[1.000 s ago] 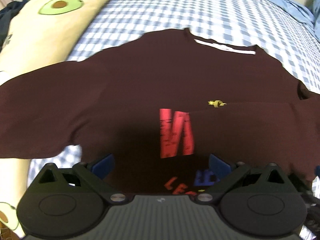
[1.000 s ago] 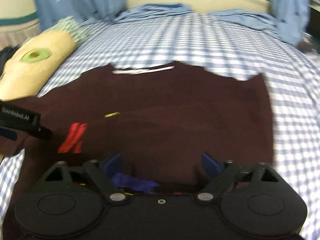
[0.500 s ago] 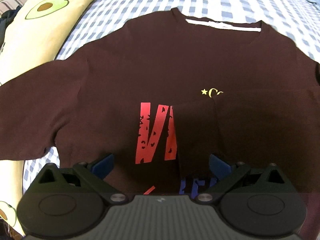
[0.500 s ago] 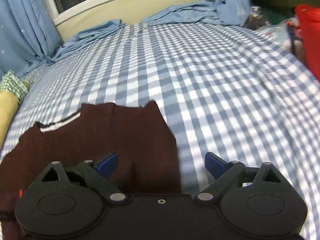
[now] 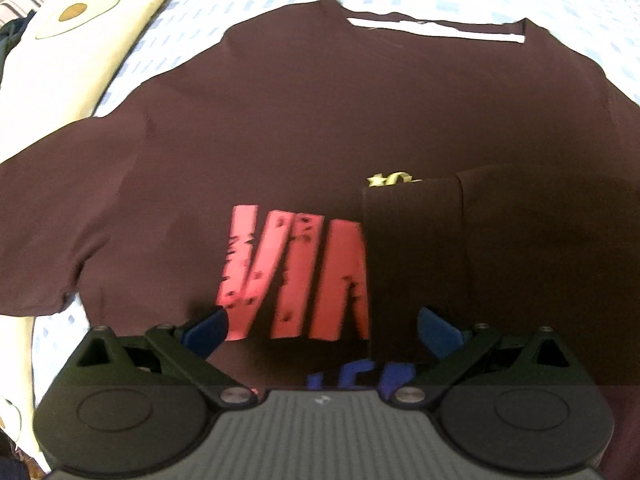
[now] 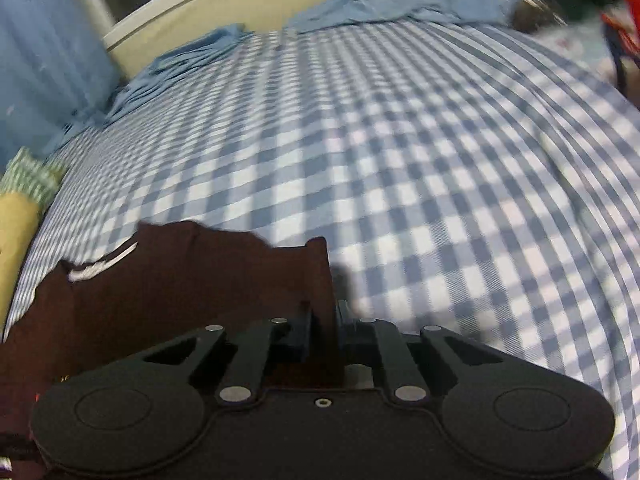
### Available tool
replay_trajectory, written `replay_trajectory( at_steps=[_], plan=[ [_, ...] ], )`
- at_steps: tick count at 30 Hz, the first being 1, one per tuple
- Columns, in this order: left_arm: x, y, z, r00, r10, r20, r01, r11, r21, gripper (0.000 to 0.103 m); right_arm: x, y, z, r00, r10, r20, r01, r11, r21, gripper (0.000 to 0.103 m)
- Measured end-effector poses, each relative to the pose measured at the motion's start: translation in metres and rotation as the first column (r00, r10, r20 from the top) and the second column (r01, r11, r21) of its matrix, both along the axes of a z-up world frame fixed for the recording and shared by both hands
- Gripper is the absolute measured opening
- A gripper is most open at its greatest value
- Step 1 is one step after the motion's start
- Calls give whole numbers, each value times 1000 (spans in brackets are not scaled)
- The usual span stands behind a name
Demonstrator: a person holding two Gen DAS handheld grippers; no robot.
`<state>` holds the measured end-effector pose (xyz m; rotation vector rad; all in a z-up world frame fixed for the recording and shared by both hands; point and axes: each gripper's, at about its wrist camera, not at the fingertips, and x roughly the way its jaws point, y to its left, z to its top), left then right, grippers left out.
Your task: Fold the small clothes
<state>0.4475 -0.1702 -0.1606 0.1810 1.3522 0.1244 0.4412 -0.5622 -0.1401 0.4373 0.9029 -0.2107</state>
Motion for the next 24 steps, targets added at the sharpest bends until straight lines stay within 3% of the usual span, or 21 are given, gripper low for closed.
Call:
replay_trajectory(
  at_steps=[6,11,13,16,19,24],
  plan=[
    [5,-20,-9,1000,-25,7,24,998,56,103,-8,-32,-21,990,-130,-47,131,991,30,6],
    [8,-21,-10,1000,-12,4,12,999,48,103,-31,-27,-11,994,-102,-37,101,994,-30,41],
    [9,-21,-9,1000,-2,0,2,999,39,103,-50,-16,-6,997,-75,-27,73,995,-68,67],
    [11,-21,-6,1000,9,-4,-8,999,31,102,-89,6,3,999,-43,0,42,992,-118,83],
    [10,-19,-4,1000,2,-3,-2,1000,28,102,-129,38,9,1000,-14,19,18,977,-214,96],
    [4,-20,-4,1000,-16,1,16,1000,27,102,-165,82,-3,998,61,-32,-68,949,-308,98]
  ],
)
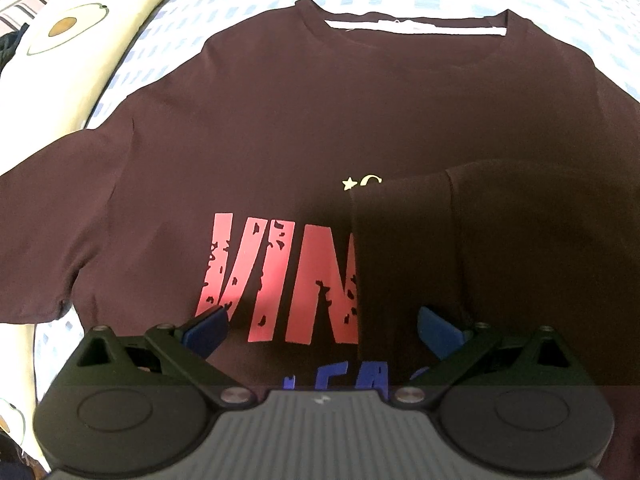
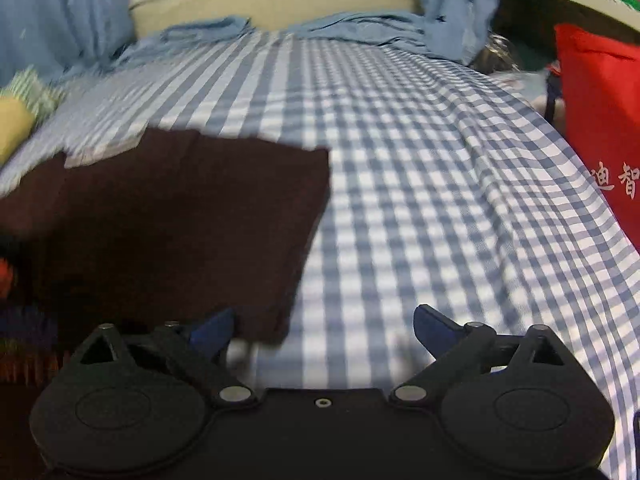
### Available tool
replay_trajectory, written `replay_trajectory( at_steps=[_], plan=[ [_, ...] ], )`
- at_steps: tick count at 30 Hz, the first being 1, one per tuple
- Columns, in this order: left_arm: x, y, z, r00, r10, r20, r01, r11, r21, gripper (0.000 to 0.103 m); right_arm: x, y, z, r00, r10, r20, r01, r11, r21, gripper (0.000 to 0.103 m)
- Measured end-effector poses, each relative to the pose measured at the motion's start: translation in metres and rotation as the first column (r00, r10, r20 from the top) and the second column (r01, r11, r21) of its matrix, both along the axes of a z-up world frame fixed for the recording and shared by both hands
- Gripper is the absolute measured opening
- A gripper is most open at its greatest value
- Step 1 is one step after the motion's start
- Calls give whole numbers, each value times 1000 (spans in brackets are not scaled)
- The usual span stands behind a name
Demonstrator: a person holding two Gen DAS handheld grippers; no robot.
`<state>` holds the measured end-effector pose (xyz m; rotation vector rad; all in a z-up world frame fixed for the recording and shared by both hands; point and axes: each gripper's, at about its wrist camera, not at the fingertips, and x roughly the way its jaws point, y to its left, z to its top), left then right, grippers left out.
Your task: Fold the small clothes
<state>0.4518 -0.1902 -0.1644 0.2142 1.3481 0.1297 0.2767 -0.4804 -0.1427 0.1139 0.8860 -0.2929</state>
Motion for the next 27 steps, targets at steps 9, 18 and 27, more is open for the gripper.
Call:
replay_trajectory(
  at_steps=[9,18,27],
  plan=[
    [-8,-6,2,1000,-26,3,26,1000,15,102,17,13,-29,989,-148,19,149,985,-92,96],
    [-17,-18,-6,998,-58,-11,58,998,29,102,11,-20,-30,952,-305,26,306,951,-48,96],
    [-17,-17,-5,999,-40,-9,40,999,18,102,-21,-12,-10,977,-210,29,209,978,22,98]
  ],
)
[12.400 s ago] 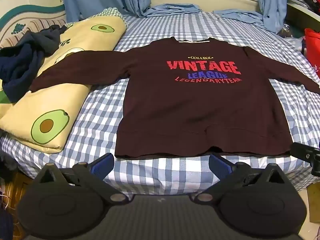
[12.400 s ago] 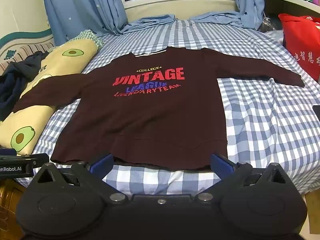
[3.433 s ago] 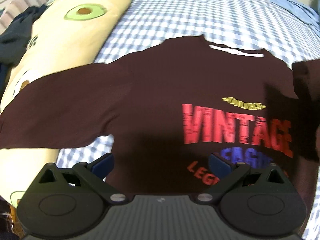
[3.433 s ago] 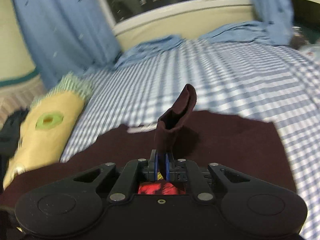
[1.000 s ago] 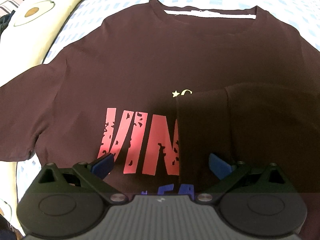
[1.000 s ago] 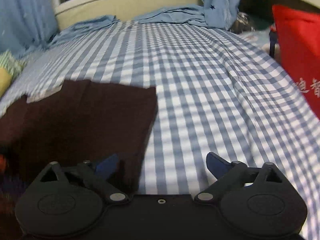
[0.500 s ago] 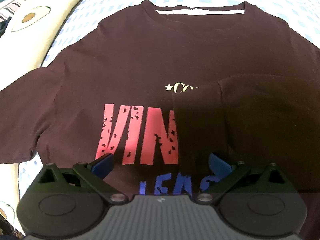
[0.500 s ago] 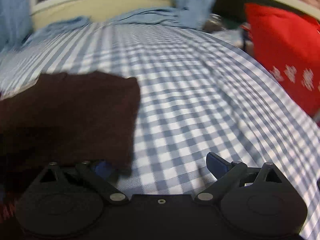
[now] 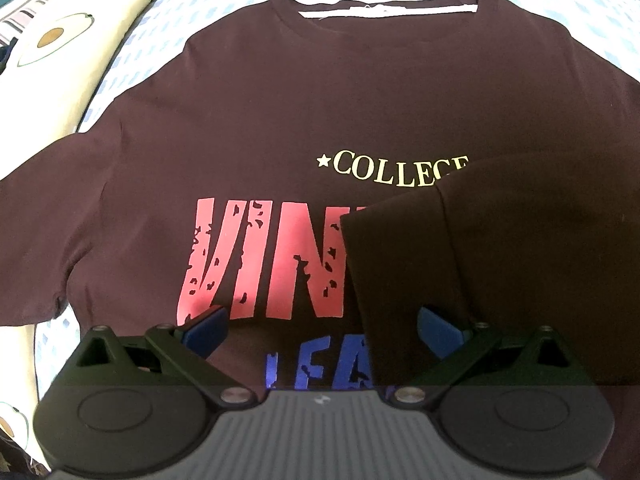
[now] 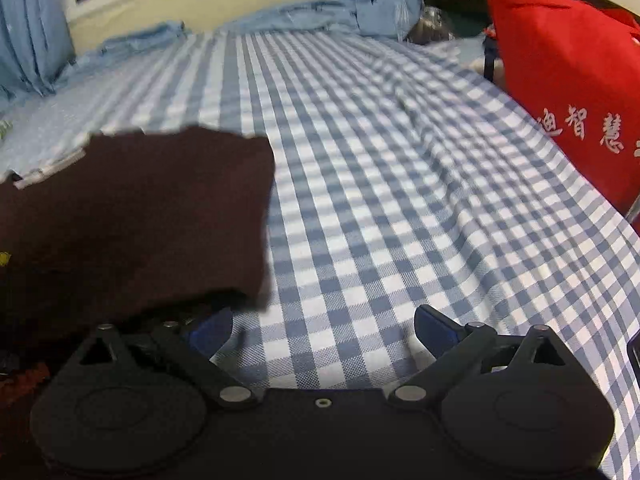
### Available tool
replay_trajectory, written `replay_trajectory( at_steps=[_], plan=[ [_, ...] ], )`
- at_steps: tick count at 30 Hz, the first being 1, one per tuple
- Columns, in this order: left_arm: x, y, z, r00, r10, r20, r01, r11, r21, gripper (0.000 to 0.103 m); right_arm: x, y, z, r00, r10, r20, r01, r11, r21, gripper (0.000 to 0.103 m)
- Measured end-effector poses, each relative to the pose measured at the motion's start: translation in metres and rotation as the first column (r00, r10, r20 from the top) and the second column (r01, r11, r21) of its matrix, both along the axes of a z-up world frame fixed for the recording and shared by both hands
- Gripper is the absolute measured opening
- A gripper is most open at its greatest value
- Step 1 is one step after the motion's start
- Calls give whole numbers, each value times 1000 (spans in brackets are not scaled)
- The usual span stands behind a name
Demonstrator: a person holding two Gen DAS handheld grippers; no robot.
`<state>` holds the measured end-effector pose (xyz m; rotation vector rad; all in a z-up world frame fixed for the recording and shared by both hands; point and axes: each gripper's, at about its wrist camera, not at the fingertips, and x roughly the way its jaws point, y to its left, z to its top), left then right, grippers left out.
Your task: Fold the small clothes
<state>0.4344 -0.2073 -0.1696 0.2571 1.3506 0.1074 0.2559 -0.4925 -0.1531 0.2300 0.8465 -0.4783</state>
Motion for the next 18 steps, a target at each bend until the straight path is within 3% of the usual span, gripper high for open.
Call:
replay_trajectory(
  at_steps=[4,7,12,17,18],
  plan=[
    [0,3,-1,1000,11,-3,-11,1000,-10,102,3,-14,26,993,14,116,-18,999,40,102],
    [0,2,-1,1000,13,-3,-13,1000,-4,102,43,-34,25,988,74,137,-91,989,117,100],
    [0,-1,-1,1000,10,0,-10,1000,14,102,122,-67,-2,991,49,128,-85,954,288,85],
    [0,-3,-1,1000,14,-2,-14,1000,20,102,179,-84,-28,997,24,72,-48,936,348,79],
    [0,-3,-1,1000,15,-4,-15,1000,20,102,184,-86,-31,998,19,61,-40,933,357,72]
  ],
)
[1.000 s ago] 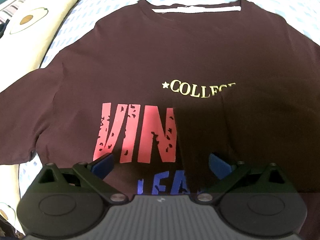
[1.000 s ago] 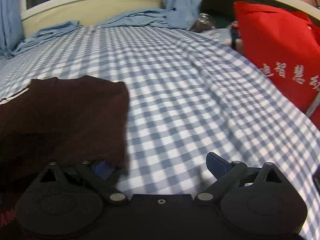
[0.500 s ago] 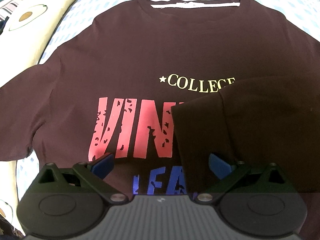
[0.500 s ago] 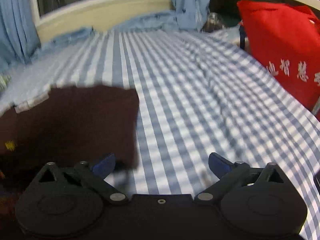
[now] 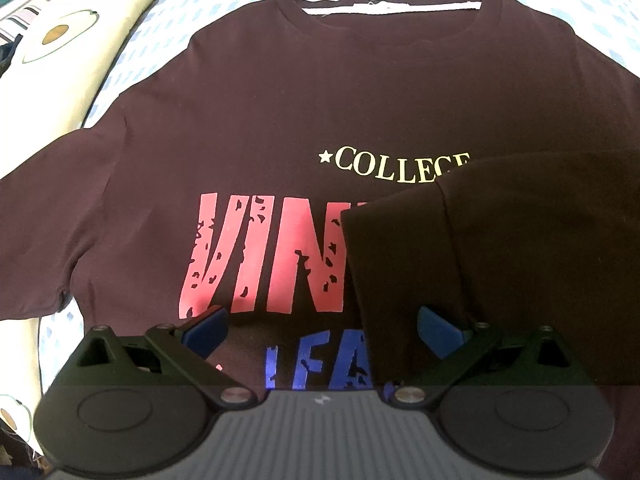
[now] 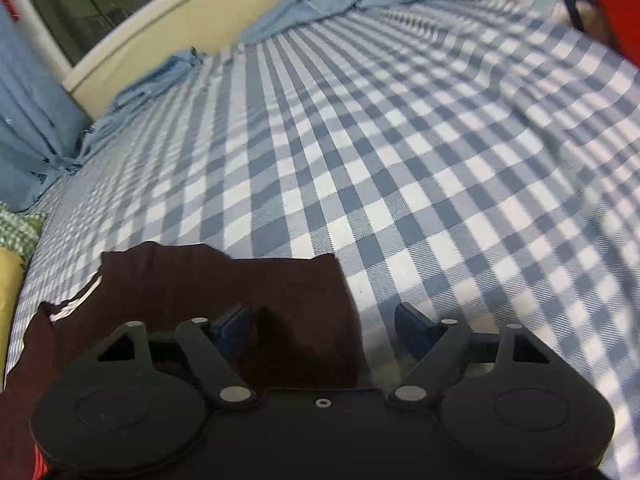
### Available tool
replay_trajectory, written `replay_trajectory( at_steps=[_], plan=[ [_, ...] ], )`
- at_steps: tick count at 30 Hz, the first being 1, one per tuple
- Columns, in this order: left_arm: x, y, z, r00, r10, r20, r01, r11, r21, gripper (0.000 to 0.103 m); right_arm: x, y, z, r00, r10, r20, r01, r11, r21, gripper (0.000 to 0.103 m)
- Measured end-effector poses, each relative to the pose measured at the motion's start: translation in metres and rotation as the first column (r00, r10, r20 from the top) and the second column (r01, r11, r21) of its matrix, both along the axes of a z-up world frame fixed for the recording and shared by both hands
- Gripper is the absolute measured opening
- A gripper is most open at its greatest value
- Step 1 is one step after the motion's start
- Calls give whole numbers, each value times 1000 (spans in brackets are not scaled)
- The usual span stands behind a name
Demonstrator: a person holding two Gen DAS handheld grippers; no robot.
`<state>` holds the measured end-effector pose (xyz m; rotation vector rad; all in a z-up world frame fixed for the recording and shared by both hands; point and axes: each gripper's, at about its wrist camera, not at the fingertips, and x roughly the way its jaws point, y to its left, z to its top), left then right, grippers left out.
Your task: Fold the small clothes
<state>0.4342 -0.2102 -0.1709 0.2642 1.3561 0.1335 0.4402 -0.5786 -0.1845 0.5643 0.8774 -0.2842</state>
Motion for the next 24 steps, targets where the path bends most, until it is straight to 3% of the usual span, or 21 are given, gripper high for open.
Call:
replay_trajectory(
  at_steps=[2,3,6,11,17,20,23,24],
  plan=[
    [0,0,1,1000,3,1,-3,1000,0,102,6,-2,-5,1000,-14,-17,14,1000,-8,49],
    [0,0,2,1000,4,1,-4,1000,-1,102,8,-2,-5,1000,-10,-17,9,1000,-15,17],
    [0,-1,3,1000,7,2,-7,1000,-5,102,6,-7,0,1000,7,6,-7,1000,3,6],
    [-1,0,6,1000,5,9,-5,1000,-9,102,-17,-10,12,999,-22,40,23,999,-25,5],
    [-5,3,14,1000,15,21,-15,1000,1,102,-22,-12,11,997,-80,16,80,997,-6,4],
    [-8,7,24,999,28,30,-27,1000,-14,102,-19,-8,13,999,-48,4,48,998,-40,5],
    [-11,10,37,998,47,45,-46,998,-34,102,-15,-13,15,999,-38,-15,38,999,-21,18],
    [-12,12,43,997,56,52,-54,998,-44,102,-16,-14,19,999,-37,-12,37,999,-31,30]
  ],
)
